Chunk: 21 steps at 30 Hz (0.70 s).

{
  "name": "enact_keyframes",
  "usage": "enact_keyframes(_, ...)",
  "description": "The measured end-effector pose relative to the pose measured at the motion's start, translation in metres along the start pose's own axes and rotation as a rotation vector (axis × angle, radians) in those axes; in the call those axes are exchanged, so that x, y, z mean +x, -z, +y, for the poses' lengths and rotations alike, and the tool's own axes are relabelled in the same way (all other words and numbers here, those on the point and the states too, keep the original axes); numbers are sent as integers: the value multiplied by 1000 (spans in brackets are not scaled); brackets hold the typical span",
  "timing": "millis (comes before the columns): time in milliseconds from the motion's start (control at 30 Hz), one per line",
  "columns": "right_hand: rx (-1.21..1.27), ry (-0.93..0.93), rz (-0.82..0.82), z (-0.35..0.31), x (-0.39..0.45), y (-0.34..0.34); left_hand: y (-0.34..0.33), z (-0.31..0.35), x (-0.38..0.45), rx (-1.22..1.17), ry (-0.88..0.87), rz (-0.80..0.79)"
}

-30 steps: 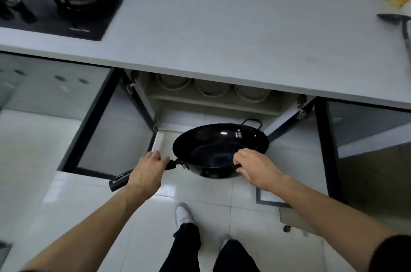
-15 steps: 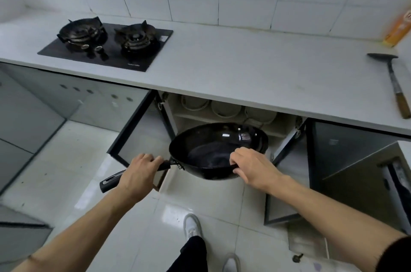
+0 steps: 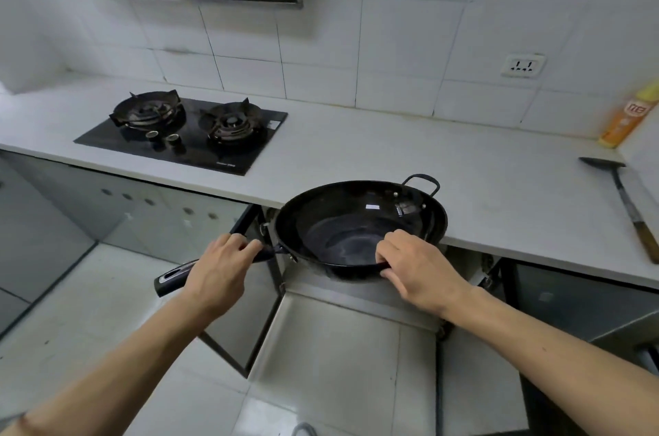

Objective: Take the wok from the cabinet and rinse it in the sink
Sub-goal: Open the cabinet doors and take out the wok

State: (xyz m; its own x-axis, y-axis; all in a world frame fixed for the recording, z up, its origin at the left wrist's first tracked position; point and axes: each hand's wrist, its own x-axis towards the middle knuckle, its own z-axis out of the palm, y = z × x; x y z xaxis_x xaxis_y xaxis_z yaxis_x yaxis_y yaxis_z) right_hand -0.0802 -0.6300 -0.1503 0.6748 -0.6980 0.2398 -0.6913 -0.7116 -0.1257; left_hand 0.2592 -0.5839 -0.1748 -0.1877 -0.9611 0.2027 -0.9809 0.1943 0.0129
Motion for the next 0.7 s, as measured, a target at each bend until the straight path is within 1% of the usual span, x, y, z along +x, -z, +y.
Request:
enact_keyframes(233,-65,-80,13,16,67,-3,-8,-50,77,23,-50,14)
enact_keyframes(367,-77,-117,9,31,93,-9,-13,-64,111,11,-84,3)
enact_keyframes(533,-70,-148,7,64,126,-21,-24,-72,160,26,-69,-29)
enact_keyframes(700,-34,-131,21,118,165,-37,-40,-74,219,66,-39,-41)
